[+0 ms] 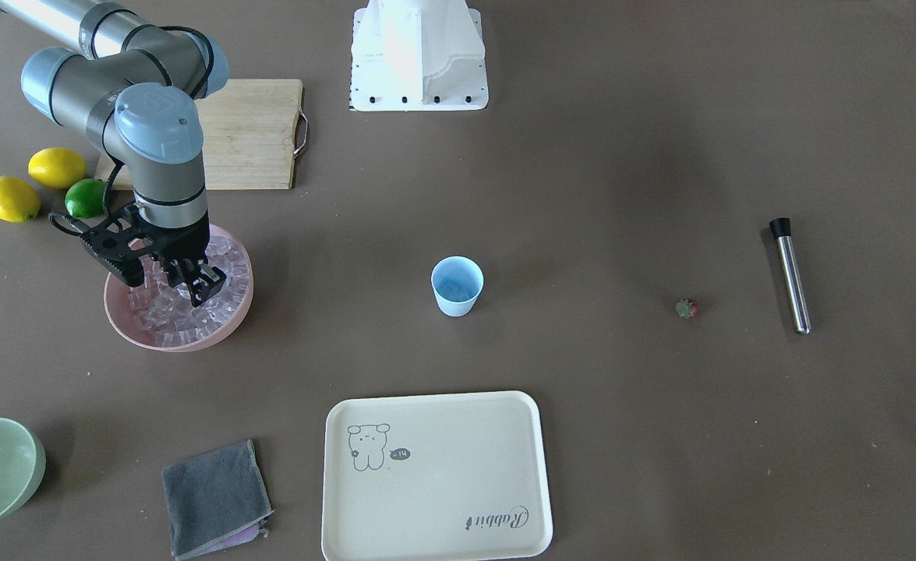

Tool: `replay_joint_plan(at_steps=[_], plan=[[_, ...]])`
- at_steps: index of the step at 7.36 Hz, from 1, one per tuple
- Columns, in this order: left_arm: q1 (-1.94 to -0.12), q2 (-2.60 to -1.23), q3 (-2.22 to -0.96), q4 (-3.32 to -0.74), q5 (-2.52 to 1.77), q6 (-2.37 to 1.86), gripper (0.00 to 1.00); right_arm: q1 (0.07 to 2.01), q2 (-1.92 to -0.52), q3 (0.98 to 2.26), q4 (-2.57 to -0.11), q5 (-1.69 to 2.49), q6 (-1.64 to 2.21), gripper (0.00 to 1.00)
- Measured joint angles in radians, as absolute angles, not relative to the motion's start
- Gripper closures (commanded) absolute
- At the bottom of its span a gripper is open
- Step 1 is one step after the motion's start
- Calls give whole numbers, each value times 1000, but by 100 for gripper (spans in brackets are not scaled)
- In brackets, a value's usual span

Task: Mash ice and strawberries in cup
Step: 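Lift the ice cube out of the pink bowl with the right gripper, then carry the ice cube with the right gripper over the blue cup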

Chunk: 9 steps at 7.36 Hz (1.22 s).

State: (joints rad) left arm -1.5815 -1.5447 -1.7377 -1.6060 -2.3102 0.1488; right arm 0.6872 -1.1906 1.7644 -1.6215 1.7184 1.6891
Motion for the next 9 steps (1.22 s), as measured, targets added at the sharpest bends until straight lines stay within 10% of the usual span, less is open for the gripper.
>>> replay_joint_plan(at_steps=[2, 9], plan=[[-1582, -1545, -1737, -1606, -2310, 149, 2, 688, -1191, 1767, -1622, 1719, 1690, 88], [-1581, -1545, -1725, -1606, -2310, 150, 1, 718, -981, 1859, -1762, 1753, 1704, 86]])
